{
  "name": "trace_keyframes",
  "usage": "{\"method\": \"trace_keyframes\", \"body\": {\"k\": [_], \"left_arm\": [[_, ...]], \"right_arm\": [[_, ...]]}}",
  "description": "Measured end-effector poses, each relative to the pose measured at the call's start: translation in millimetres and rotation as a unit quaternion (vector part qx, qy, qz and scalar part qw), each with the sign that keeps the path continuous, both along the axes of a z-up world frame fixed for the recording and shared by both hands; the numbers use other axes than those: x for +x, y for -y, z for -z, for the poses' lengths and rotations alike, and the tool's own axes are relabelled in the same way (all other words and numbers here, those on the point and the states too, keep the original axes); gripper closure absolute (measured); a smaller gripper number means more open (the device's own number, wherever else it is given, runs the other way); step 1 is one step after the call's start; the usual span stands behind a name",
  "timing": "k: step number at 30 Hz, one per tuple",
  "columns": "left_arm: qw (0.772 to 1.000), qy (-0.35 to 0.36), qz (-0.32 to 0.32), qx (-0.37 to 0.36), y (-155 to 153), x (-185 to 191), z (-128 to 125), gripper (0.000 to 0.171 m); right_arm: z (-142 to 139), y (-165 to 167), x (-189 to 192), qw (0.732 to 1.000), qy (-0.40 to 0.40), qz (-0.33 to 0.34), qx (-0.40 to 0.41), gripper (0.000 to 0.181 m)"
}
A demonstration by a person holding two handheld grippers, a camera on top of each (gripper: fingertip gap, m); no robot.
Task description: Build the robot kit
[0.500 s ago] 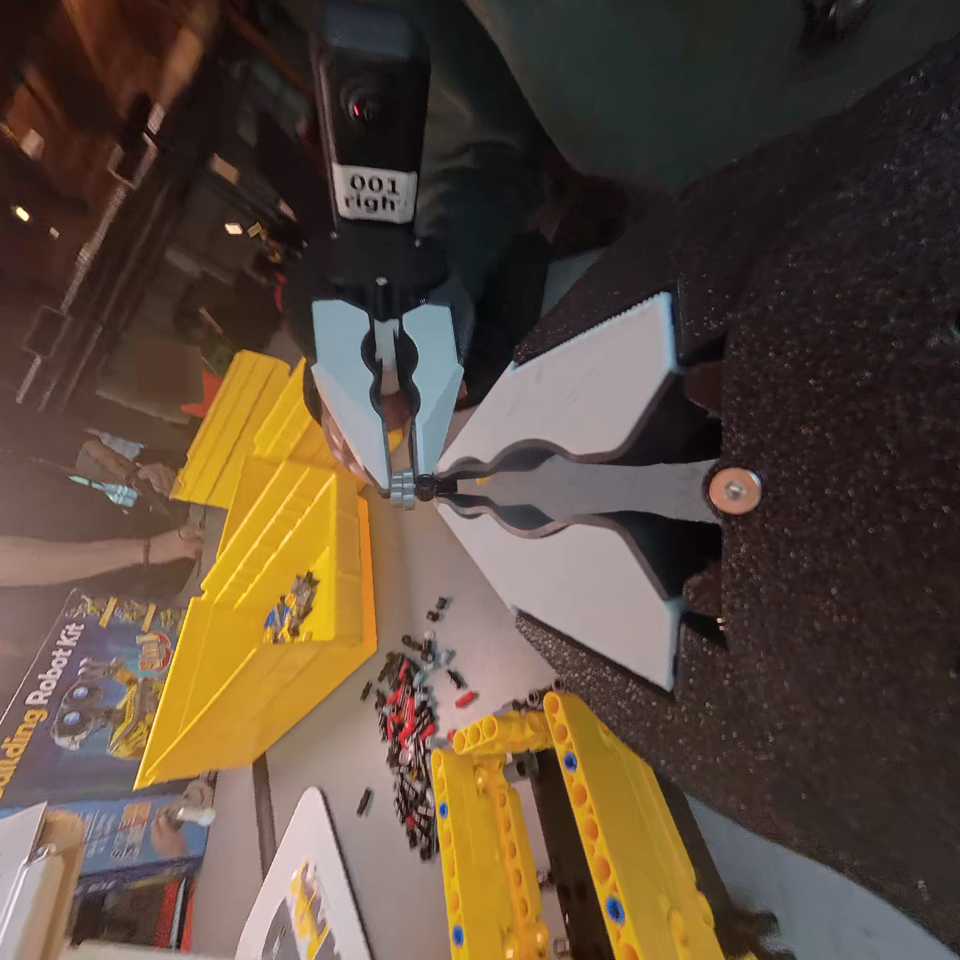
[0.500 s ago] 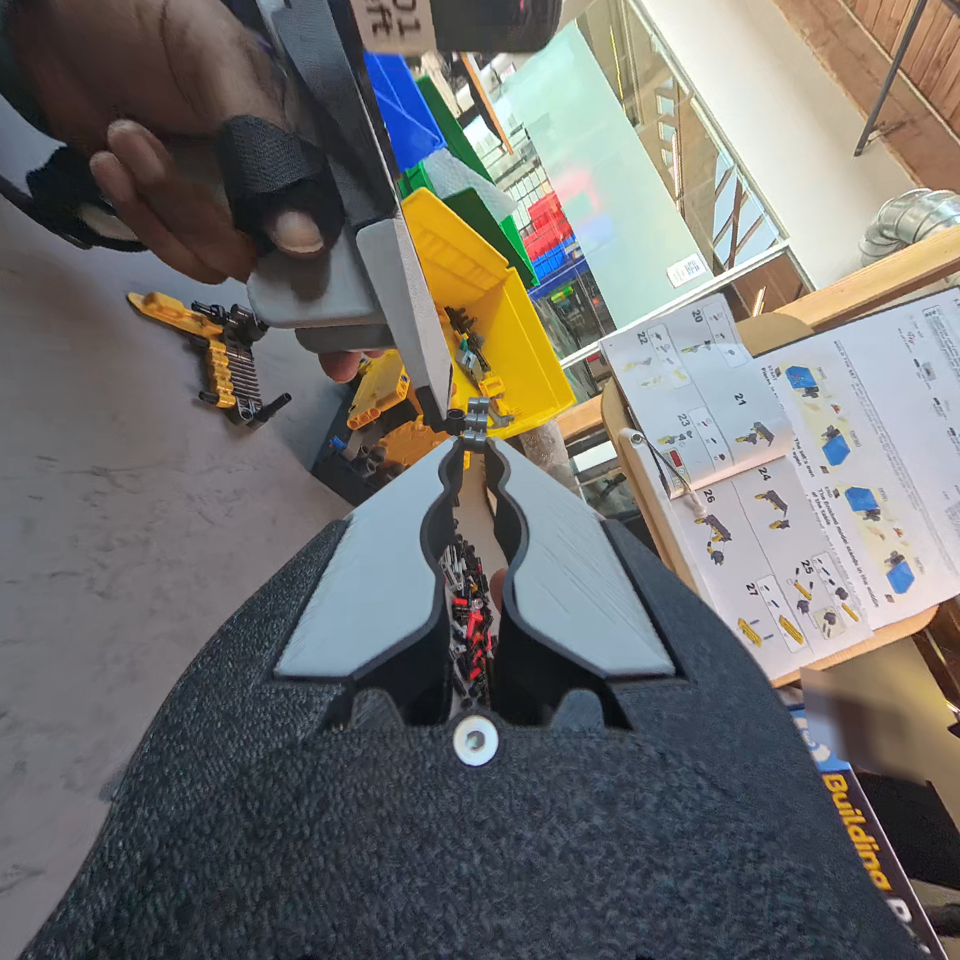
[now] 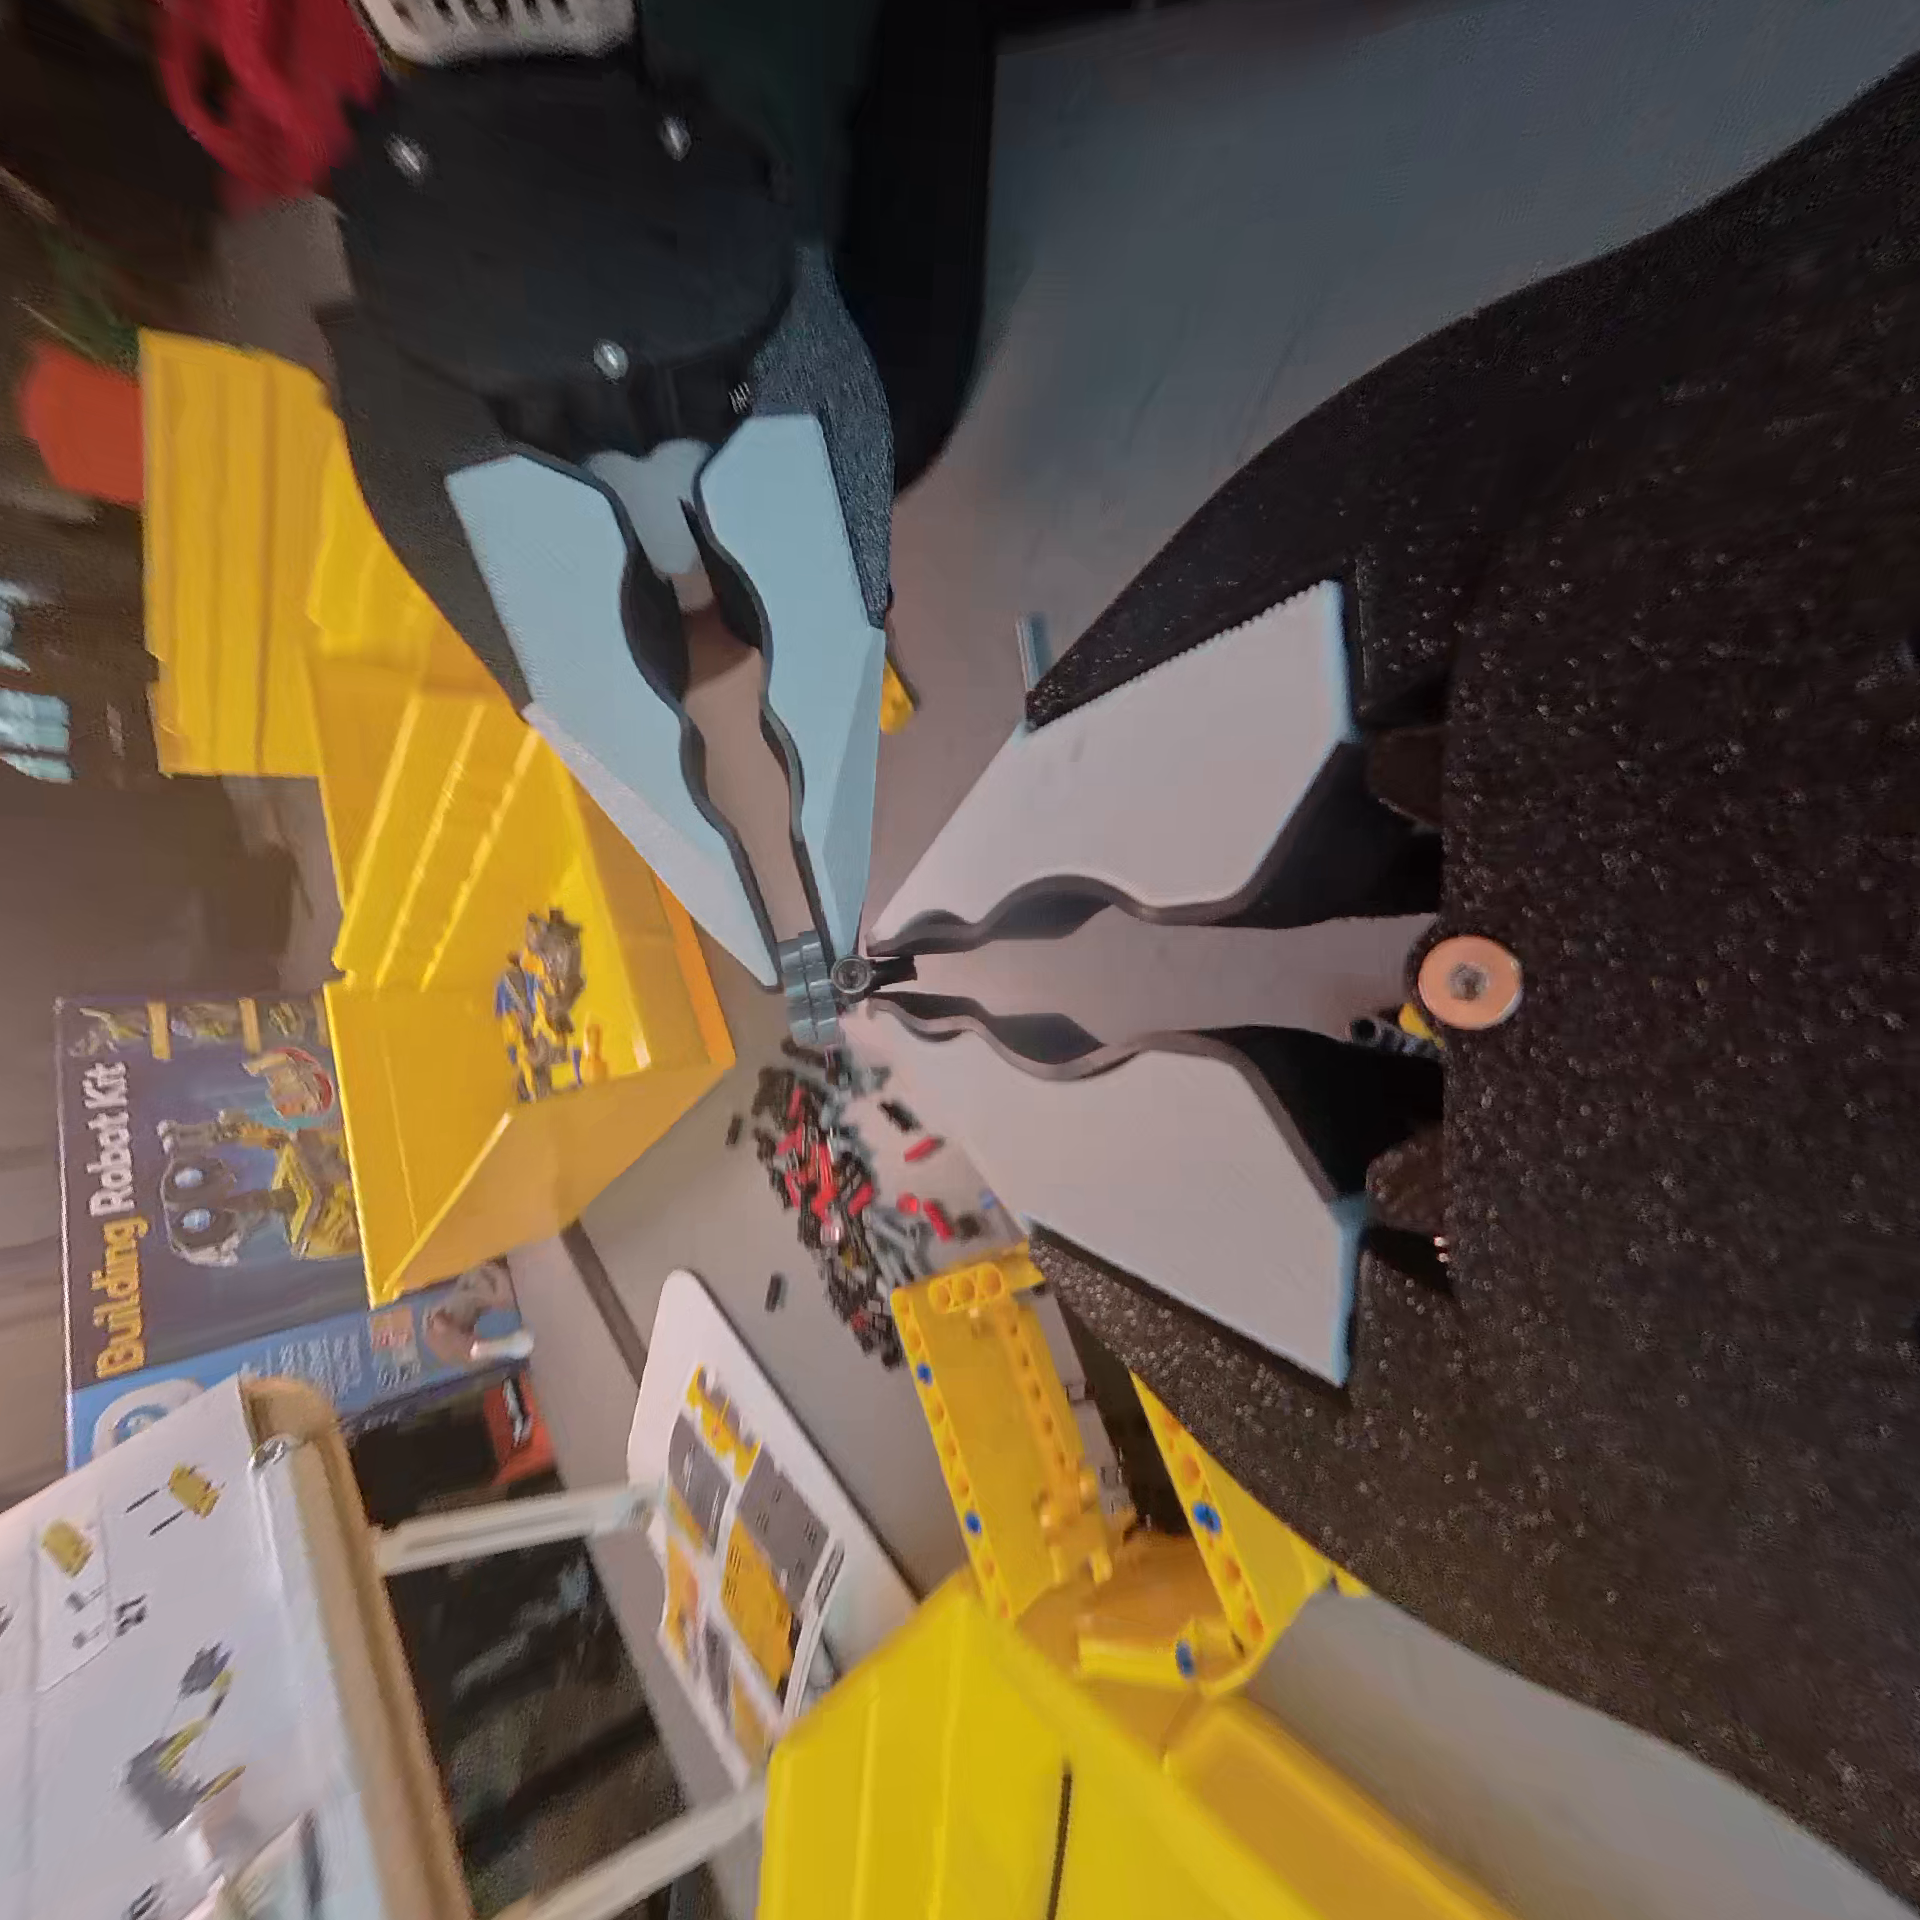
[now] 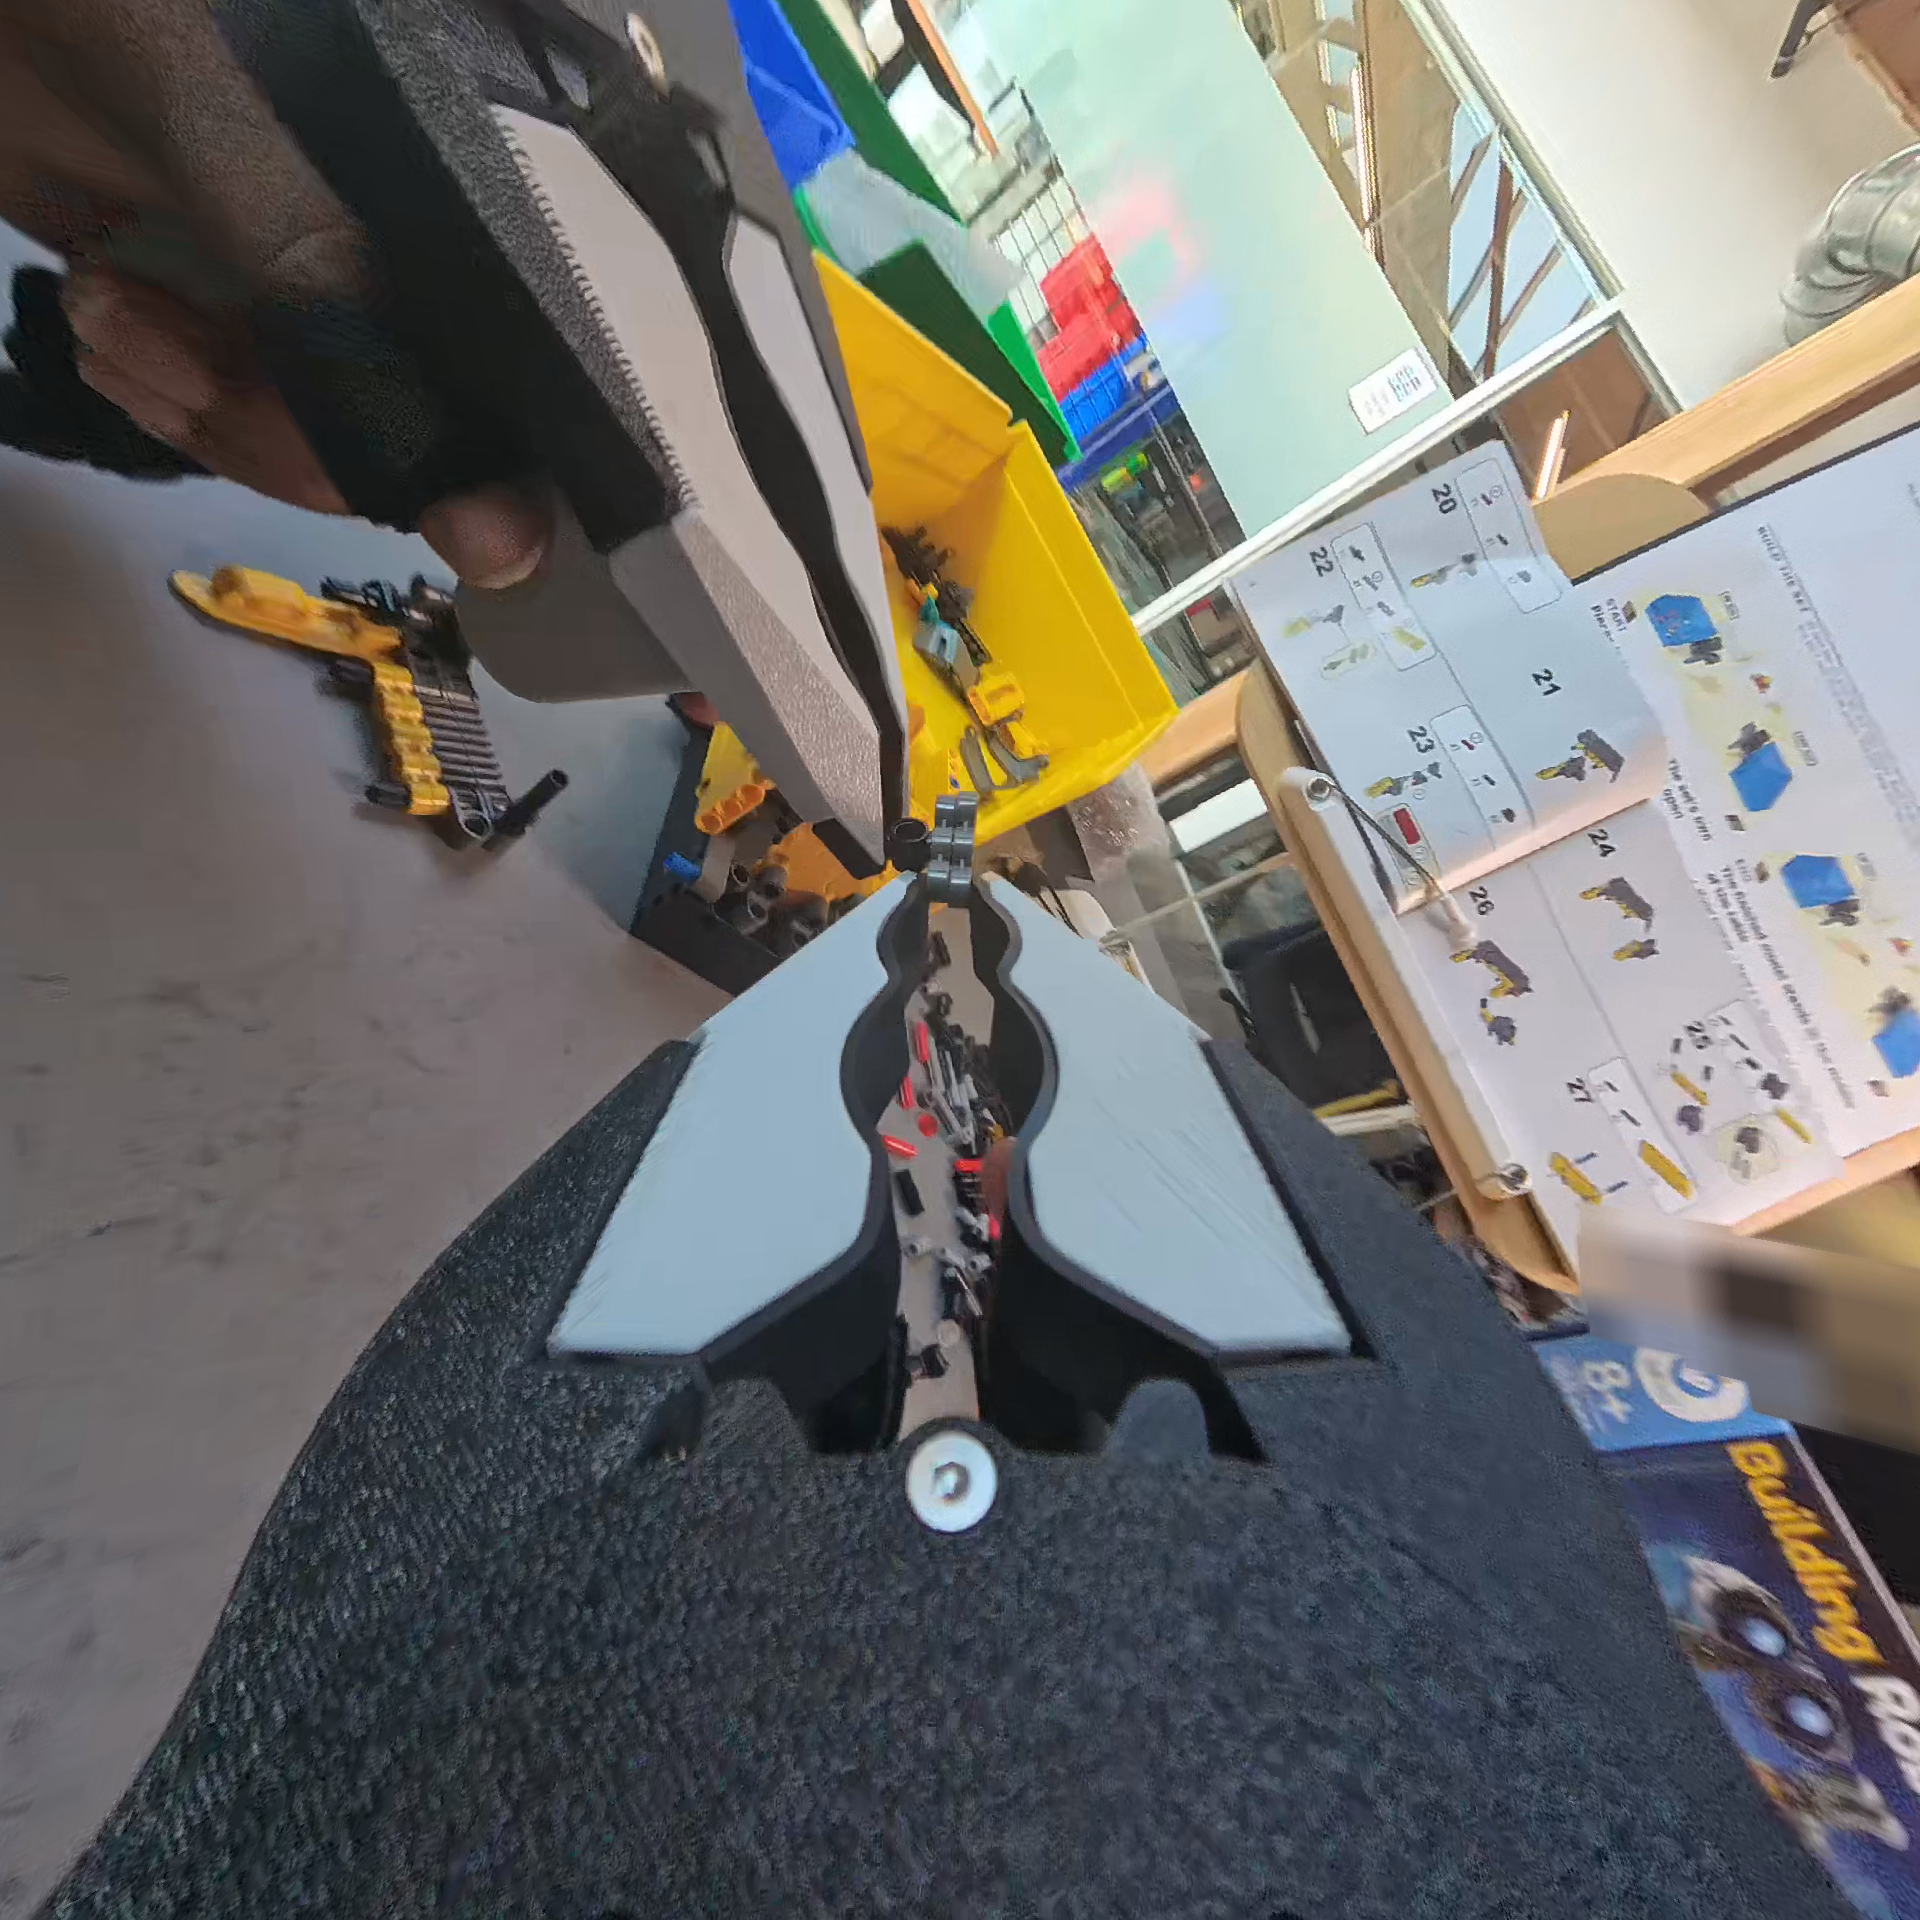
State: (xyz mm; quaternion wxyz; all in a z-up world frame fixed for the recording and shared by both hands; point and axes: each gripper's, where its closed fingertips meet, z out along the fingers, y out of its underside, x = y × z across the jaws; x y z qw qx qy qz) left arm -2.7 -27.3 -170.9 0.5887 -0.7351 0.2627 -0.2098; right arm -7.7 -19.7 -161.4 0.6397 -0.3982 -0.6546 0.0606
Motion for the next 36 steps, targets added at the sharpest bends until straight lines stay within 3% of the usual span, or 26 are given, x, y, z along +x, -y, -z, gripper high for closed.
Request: {"method": "trace_keyframes", "body": {"k": [2, 4, 7, 8, 13, 19, 25, 30, 36], "left_arm": [[0.986, 0.135, 0.074, -0.064, 9, 4, -14, 0.159], [0.954, 0.242, 0.139, -0.11, 18, 6, -28, 0.158], [0.91, 0.323, 0.2, -0.166, 27, 9, -36, 0.159], [0.905, 0.331, 0.203, -0.174, 27, 10, -35, 0.159], [0.911, 0.319, 0.204, -0.165, 28, 13, -36, 0.165], [0.967, 0.193, 0.122, -0.116, 16, 8, -17, 0.165], [0.988, 0.112, 0.06, -0.087, 5, 3, -4, 0.166], [0.988, 0.111, 0.056, -0.089, 4, 2, -1, 0.166], [0.963, 0.199, 0.131, -0.125, 15, 7, -11, 0.166]], "right_arm": [[-8, 7, 2, 0.998, -0.025, -0.046, -0.023, 0.174], [-16, 17, 4, 0.995, -0.048, -0.085, -0.03, 0.175], [-25, 24, 7, 0.99, -0.074, -0.108, -0.048, 0.174], [-28, 26, 8, 0.989, -0.08, -0.113, -0.049, 0.174], [-28, 27, 10, 0.989, -0.077, -0.115, -0.041, 0.174], [-13, 16, 5, 0.997, -0.027, -0.059, 0.037, 0.175], [-2, 9, 2, 0.996, 0.015, -0.017, 0.084, 0.175], [1, 7, 2, 0.997, 0.015, -0.015, 0.074, 0.175], [-8, 17, 6, 0.995, -0.013, -0.076, 0.069, 0.175]]}}
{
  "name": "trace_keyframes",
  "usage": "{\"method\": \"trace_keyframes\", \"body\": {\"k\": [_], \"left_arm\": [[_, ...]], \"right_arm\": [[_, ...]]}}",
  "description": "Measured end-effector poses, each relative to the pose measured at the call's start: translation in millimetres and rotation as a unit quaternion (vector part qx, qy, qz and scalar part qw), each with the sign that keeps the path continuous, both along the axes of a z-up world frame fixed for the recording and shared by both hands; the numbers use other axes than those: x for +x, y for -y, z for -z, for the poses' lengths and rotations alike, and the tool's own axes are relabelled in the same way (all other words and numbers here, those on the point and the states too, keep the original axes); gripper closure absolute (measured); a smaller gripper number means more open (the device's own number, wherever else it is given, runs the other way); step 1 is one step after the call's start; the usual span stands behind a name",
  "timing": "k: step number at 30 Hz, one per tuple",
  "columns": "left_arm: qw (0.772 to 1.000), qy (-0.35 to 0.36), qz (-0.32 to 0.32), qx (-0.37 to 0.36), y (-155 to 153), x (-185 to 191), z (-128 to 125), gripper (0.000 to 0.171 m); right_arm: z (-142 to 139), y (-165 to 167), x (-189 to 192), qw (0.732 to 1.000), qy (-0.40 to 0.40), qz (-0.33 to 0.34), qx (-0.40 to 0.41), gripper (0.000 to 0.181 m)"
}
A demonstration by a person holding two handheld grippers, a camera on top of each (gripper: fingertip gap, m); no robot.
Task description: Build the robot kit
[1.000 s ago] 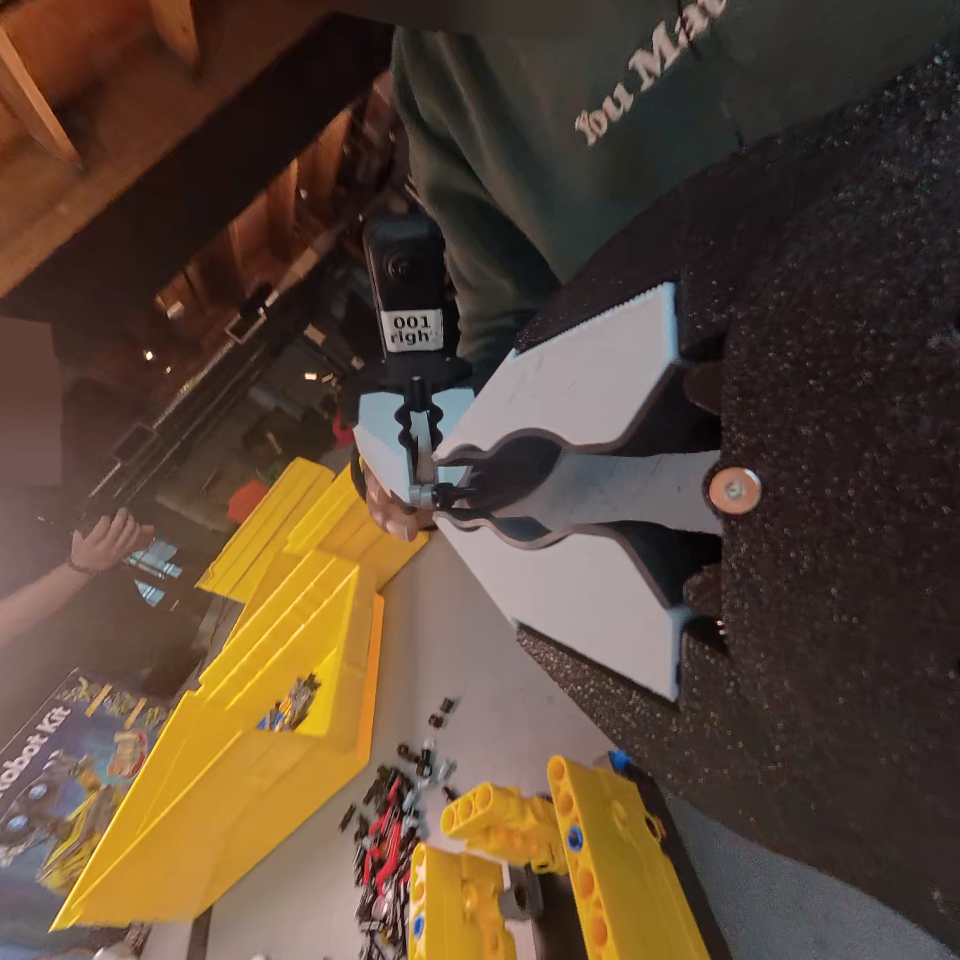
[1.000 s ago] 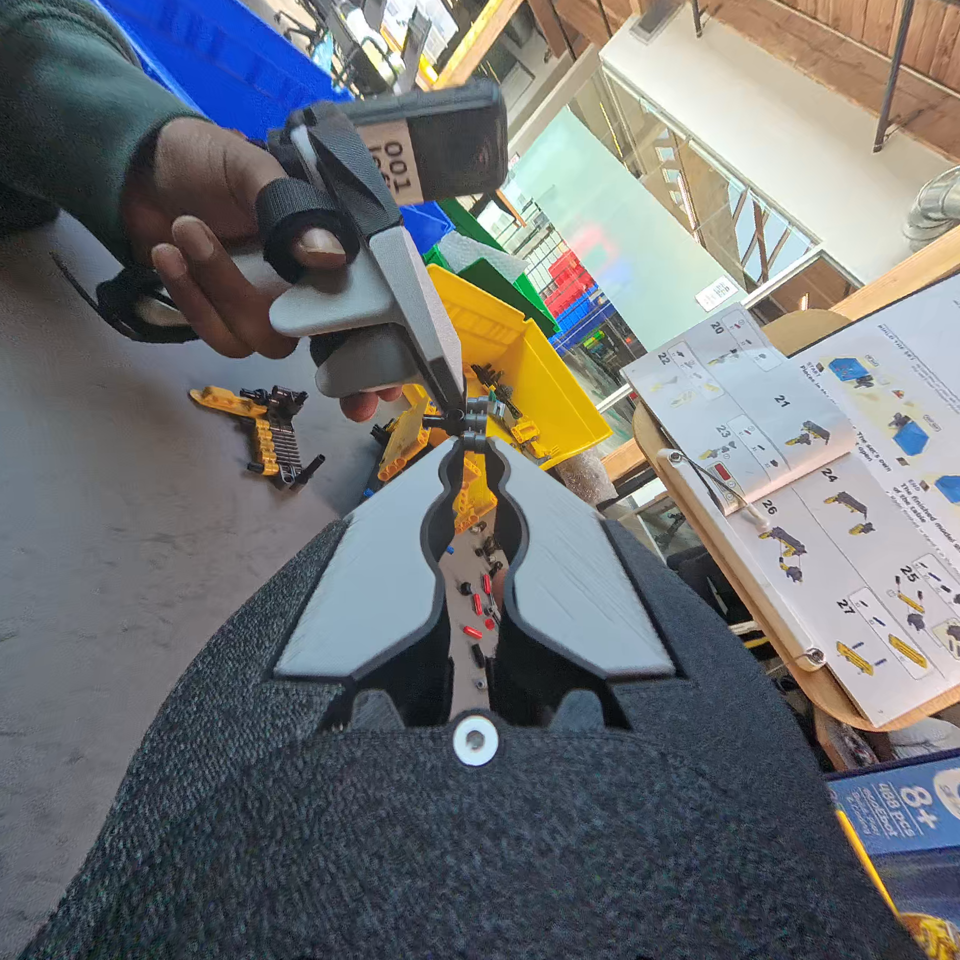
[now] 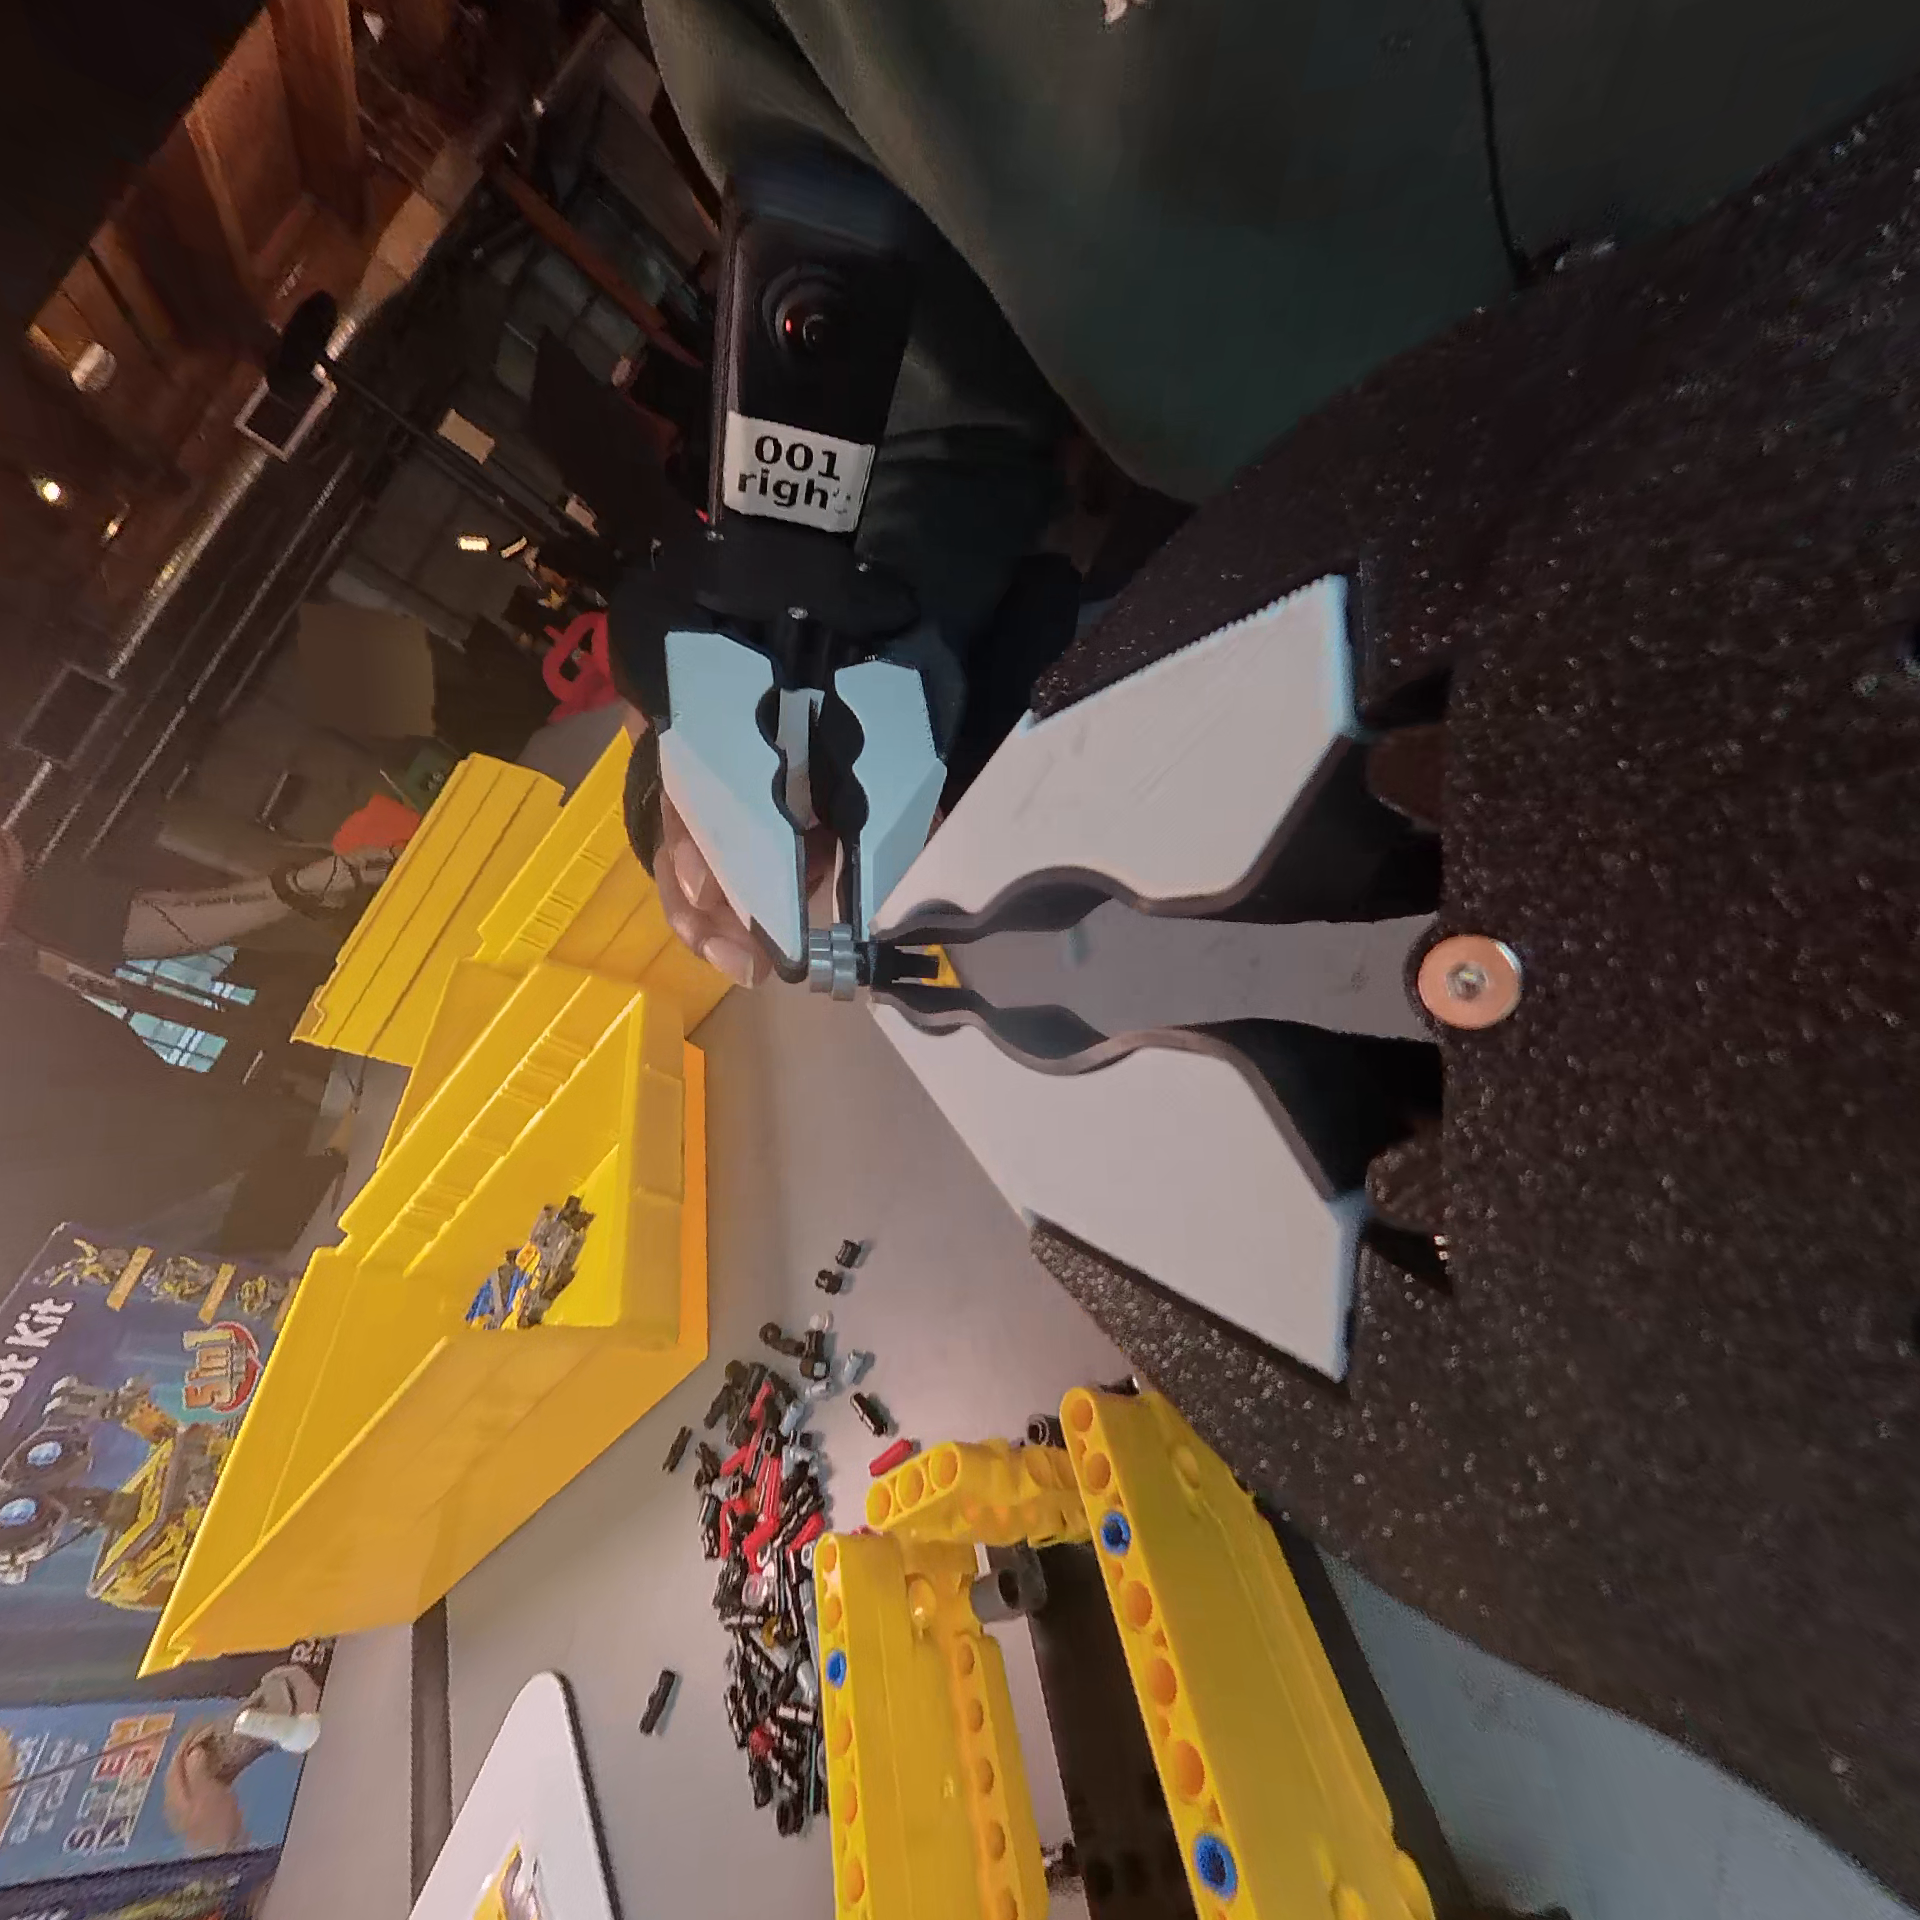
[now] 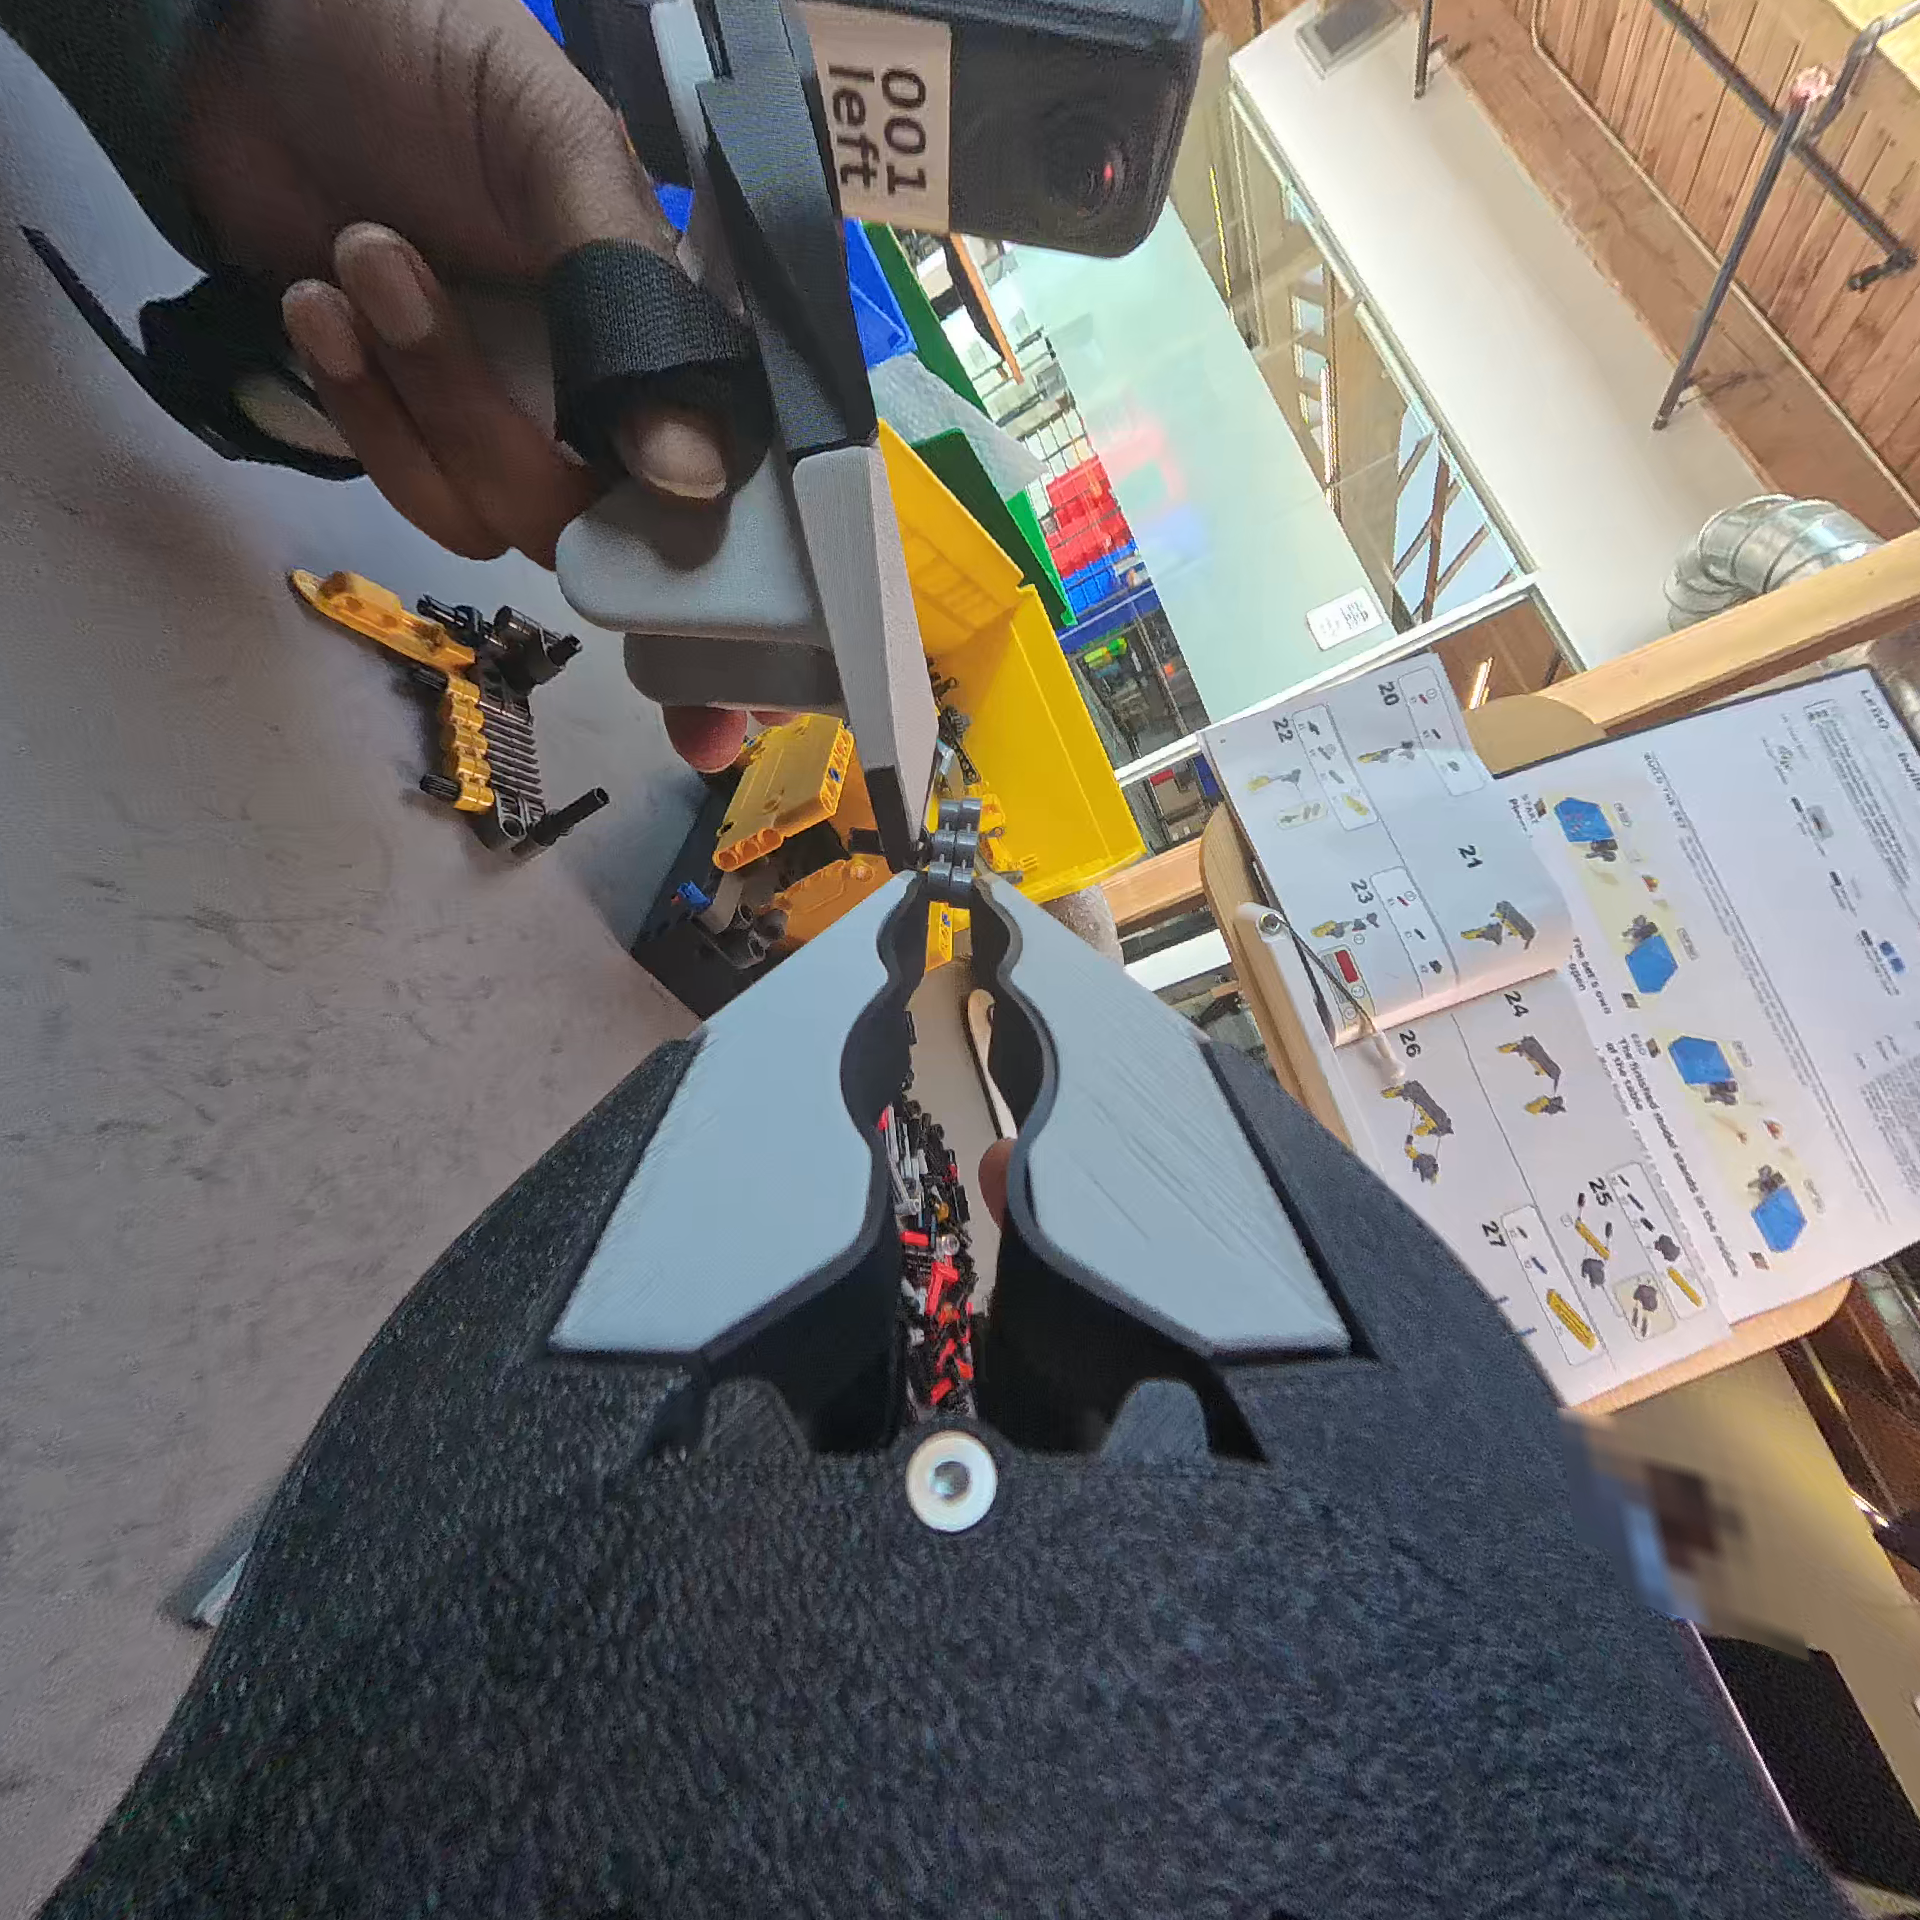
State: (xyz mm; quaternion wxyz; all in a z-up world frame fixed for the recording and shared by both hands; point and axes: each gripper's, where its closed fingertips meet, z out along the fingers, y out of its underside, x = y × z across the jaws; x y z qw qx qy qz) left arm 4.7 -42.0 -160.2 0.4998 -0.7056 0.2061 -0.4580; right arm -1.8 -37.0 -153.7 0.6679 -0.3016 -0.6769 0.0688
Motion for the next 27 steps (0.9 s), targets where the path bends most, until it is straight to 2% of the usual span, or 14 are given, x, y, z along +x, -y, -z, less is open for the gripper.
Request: {"method": "trace_keyframes", "body": {"k": [6, 10, 12, 14, 16, 18, 24, 27], "left_arm": [[0.997, 0.061, 0.043, -0.028, 8, 6, -9, 0.166], [0.997, 0.056, 0.039, -0.019, 7, 5, -9, 0.166], [0.998, 0.045, 0.035, 0.003, 8, 5, -12, 0.166], [0.999, 0.033, 0.031, 0.031, 10, 4, -15, 0.165], [0.998, 0.022, 0.031, 0.058, 12, 5, -18, 0.166], [0.996, 0.021, 0.033, 0.085, 15, 6, -23, 0.165], [0.991, 0.013, 0.049, 0.125, 25, 12, -29, 0.165], [0.988, 0.015, 0.059, 0.14, 30, 14, -32, 0.165]], "right_arm": [[-8, 7, 5, 0.999, -0.019, -0.036, -0.032, 0.175], [-8, 6, 5, 0.992, -0.033, -0.042, -0.112, 0.173], [-11, 9, 6, 0.969, -0.047, -0.074, -0.232, 0.17], [-18, 11, 9, 0.926, -0.061, -0.111, -0.357, 0.164], [-24, 12, 11, 0.888, -0.071, -0.135, -0.434, 0.164], [-24, 15, 12, 0.872, -0.071, -0.148, -0.461, 0.167], [-29, 29, 13, 0.85, -0.066, -0.188, -0.487, 0.173], [-31, 33, 15, 0.853, -0.065, -0.202, -0.476, 0.175]]}}
